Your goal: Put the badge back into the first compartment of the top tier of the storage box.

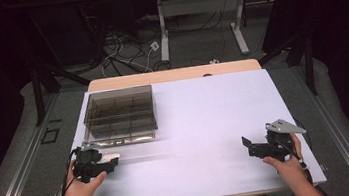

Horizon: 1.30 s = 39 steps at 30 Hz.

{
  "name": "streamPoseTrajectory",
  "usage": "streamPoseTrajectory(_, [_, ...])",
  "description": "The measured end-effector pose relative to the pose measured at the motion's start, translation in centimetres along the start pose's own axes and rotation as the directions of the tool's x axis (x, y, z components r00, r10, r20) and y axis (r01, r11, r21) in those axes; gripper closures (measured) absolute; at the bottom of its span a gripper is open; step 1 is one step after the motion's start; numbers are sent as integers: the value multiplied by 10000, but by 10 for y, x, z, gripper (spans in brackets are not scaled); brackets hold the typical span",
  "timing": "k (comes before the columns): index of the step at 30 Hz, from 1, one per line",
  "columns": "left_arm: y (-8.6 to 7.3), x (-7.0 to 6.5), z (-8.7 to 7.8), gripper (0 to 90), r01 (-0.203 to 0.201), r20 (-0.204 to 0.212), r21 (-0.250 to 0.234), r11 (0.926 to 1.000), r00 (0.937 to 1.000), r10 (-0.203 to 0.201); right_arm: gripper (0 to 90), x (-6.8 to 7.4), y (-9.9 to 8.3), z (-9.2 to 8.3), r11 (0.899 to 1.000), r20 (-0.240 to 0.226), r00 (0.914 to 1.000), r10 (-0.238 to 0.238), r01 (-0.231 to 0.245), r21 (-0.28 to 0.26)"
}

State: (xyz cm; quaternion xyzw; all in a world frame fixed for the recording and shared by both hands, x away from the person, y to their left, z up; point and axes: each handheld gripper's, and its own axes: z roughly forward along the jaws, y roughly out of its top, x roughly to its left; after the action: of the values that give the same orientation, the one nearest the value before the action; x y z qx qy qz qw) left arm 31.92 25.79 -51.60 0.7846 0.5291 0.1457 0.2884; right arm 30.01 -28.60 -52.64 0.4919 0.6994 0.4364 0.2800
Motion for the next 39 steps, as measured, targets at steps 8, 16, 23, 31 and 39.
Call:
streamPoseTrajectory(8, [-1, 6, -8, 334, 312, -274, -72, 9995, 9991, -314, 0, 1, 0, 0, 9999, 58, 9999, 101, -101, -8])
streamPoseTrajectory(16, [0, 8, -18, 334, 437, -431, -140, 9989, 9981, -442, 0, 0, 0, -1, 10000, 15, 10000, 59, -59, 6])
streamPoseTrajectory(23, [2, 8, -28, 334, 408, -481, -247, 9989, 9980, -419, 0, 0, 0, -1, 10000, 73, 10000, 54, -54, 0])
streamPoseTrajectory(31, [8, 8, -39, 334, 353, -573, -425, 9985, 9976, -377, 0, 1, 0, 0, 10000, -36, 10000, -50, 50, -7])
streamPoseTrajectory(39, [16, 10, -47, 334, 436, -665, -574, 9974, 9967, -474, 0, 0, 0, 0, 10000, -4, 10000, -29, 29, -25])
